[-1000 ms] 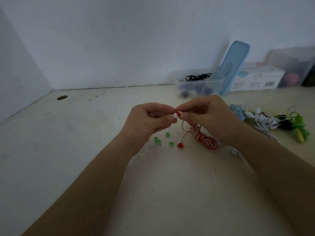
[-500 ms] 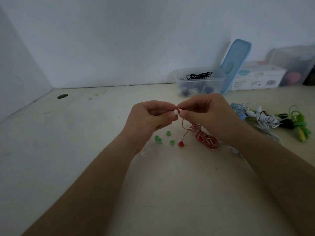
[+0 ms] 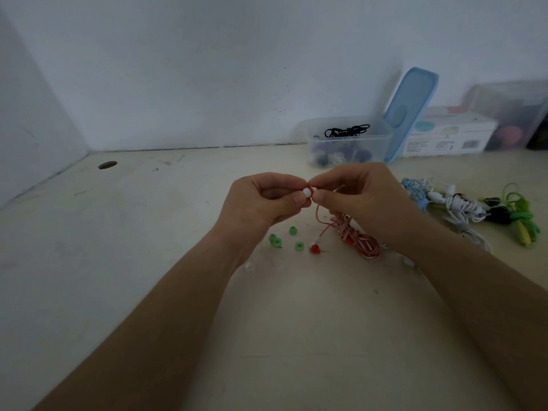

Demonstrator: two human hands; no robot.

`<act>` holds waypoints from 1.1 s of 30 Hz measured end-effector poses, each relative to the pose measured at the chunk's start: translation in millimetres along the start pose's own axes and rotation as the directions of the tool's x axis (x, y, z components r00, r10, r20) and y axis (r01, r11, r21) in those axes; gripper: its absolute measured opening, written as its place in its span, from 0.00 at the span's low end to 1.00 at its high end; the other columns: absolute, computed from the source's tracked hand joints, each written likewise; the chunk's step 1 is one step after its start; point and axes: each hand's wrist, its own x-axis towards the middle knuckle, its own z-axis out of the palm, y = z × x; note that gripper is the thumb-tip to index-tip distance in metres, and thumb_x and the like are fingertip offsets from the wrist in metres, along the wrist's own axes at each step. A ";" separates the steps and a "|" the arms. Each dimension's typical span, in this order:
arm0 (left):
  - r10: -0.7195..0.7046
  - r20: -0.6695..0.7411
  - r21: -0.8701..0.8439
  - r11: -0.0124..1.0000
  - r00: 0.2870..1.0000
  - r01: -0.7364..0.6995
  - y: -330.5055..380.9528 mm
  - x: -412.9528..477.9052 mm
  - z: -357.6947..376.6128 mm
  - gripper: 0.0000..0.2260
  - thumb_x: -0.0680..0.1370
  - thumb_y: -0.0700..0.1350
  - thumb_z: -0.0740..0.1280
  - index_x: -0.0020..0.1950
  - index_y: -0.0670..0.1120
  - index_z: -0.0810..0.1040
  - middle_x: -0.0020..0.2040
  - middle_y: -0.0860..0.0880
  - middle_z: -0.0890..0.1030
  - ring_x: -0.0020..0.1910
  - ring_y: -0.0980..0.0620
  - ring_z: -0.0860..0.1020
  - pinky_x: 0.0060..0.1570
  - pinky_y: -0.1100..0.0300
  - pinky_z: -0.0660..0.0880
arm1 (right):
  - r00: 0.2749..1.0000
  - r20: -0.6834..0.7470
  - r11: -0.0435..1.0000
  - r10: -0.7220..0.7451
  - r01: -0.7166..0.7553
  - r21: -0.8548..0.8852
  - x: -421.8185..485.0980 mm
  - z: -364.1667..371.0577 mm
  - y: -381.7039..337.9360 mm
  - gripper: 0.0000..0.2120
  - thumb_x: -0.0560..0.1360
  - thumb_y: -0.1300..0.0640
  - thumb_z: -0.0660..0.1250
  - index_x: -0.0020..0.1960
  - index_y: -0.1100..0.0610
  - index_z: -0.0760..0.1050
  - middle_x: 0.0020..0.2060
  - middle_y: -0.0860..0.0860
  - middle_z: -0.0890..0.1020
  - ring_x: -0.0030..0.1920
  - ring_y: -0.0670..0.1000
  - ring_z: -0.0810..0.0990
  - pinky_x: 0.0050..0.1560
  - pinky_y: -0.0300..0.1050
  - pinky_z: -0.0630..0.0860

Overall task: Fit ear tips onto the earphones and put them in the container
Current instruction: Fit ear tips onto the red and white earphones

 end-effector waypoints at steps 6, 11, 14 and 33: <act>-0.032 0.034 -0.035 0.999 0.999 0.033 2.1 -0.6 -0.7 0.14 0.64 0.42 0.74 0.49 0.42 0.83 0.43 0.43 0.86 0.45 0.48 0.85 0.47 0.61 0.80 | 0.999 0.030 1.000 0.018 -0.018 0.007 1.5 -3.0 0.0 0.07 0.74 0.60 0.73 0.52 0.55 0.85 0.39 0.50 0.87 0.39 0.60 0.82 0.41 0.44 0.80; -0.031 0.029 -0.037 0.999 0.999 0.032 0.7 0.2 -1.1 0.13 0.64 0.42 0.75 0.48 0.43 0.84 0.44 0.42 0.86 0.46 0.47 0.85 0.48 0.60 0.80 | 0.999 0.034 1.000 -0.002 0.003 -0.020 0.6 -1.9 -1.8 0.07 0.74 0.61 0.73 0.52 0.56 0.85 0.38 0.48 0.86 0.34 0.53 0.81 0.39 0.41 0.79; -0.031 0.015 -0.018 0.999 0.999 0.032 0.3 0.4 -2.2 0.10 0.67 0.40 0.75 0.48 0.43 0.84 0.43 0.42 0.86 0.45 0.47 0.85 0.47 0.60 0.80 | 1.000 0.023 0.999 -0.017 0.018 -0.047 -0.3 0.6 -1.1 0.06 0.74 0.60 0.73 0.51 0.55 0.85 0.35 0.45 0.86 0.31 0.44 0.79 0.35 0.37 0.76; -0.032 0.008 -0.030 0.999 0.999 0.032 -1.1 0.5 -1.2 0.13 0.64 0.42 0.76 0.47 0.43 0.84 0.42 0.42 0.86 0.44 0.48 0.85 0.48 0.59 0.80 | 1.000 -0.021 0.994 -0.007 0.005 -0.108 -1.4 3.6 -1.7 0.05 0.74 0.57 0.74 0.50 0.51 0.85 0.36 0.45 0.86 0.30 0.45 0.78 0.34 0.38 0.76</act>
